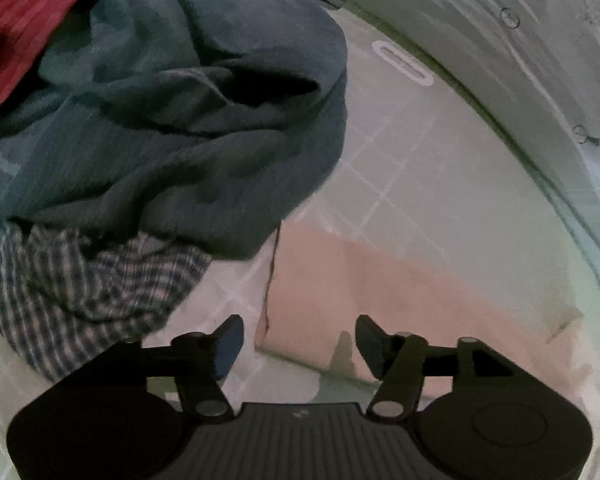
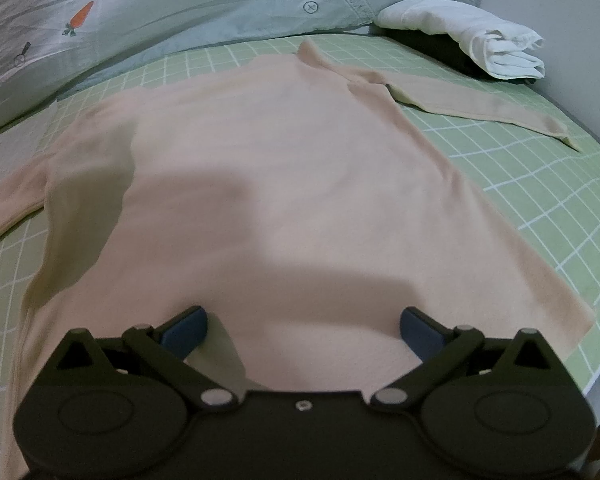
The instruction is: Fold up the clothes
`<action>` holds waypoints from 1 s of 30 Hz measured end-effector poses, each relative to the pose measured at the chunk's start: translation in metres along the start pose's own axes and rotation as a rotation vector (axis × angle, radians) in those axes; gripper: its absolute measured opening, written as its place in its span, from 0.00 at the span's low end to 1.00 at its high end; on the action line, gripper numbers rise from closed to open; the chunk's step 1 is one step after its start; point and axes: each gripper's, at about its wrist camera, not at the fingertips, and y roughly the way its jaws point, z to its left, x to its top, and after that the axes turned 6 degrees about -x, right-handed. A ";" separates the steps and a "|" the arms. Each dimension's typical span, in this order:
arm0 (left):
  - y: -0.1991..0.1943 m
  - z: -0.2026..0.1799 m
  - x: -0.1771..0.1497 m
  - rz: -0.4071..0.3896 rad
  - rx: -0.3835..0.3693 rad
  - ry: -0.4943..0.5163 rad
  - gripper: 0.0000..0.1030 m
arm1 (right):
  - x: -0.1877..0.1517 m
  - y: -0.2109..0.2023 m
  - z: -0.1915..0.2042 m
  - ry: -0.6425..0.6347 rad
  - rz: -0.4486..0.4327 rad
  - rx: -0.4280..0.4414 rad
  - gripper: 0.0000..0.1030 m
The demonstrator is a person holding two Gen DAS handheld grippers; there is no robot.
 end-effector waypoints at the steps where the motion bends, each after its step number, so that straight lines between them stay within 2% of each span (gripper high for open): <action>1: 0.003 -0.003 0.002 0.001 0.016 0.013 0.63 | 0.000 0.000 0.000 0.002 0.000 -0.001 1.00; 3: 0.006 -0.011 0.003 -0.005 0.035 0.054 0.61 | -0.001 0.000 0.001 0.008 -0.002 -0.005 1.00; 5: 0.007 -0.015 0.000 -0.017 0.050 0.100 0.47 | -0.001 0.000 0.001 0.012 -0.005 -0.008 1.00; 6: 0.008 -0.018 -0.001 -0.024 0.062 0.131 0.20 | -0.001 0.000 0.001 0.015 -0.007 -0.009 1.00; 7: 0.010 -0.021 -0.002 -0.026 0.060 0.159 0.10 | -0.001 0.000 0.001 0.017 -0.009 -0.010 1.00; 11: 0.009 -0.024 -0.007 -0.041 0.044 0.225 0.06 | -0.003 0.000 0.001 0.020 -0.016 -0.012 1.00; 16: -0.021 -0.011 -0.020 -0.047 0.009 0.195 0.05 | -0.003 0.000 0.000 0.021 -0.018 -0.012 1.00; 21: -0.053 0.008 -0.057 0.004 -0.019 0.145 0.06 | -0.005 0.000 0.000 0.015 -0.027 -0.007 1.00; 26: -0.060 0.018 -0.099 0.083 -0.019 0.125 0.06 | -0.006 -0.002 -0.003 -0.009 -0.030 0.015 1.00; 30: -0.060 0.018 -0.114 0.113 -0.032 0.118 0.06 | -0.008 -0.003 -0.008 -0.031 -0.028 0.042 1.00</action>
